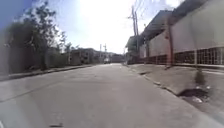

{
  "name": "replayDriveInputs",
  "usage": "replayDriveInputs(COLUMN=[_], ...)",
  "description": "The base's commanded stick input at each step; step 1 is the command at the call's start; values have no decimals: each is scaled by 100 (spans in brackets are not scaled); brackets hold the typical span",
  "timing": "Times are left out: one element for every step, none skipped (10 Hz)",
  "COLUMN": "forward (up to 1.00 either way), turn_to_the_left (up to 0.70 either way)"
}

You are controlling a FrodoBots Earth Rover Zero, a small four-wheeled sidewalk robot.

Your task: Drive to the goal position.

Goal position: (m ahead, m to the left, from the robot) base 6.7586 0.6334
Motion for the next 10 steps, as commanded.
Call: replayDriveInputs(forward=[70, 70, 70, 70, 70, 70, 70, 70, 70, 70], turn_to_the_left=[-14, 0, 0, 0, 0, 0, 0, 0, 0, 0])
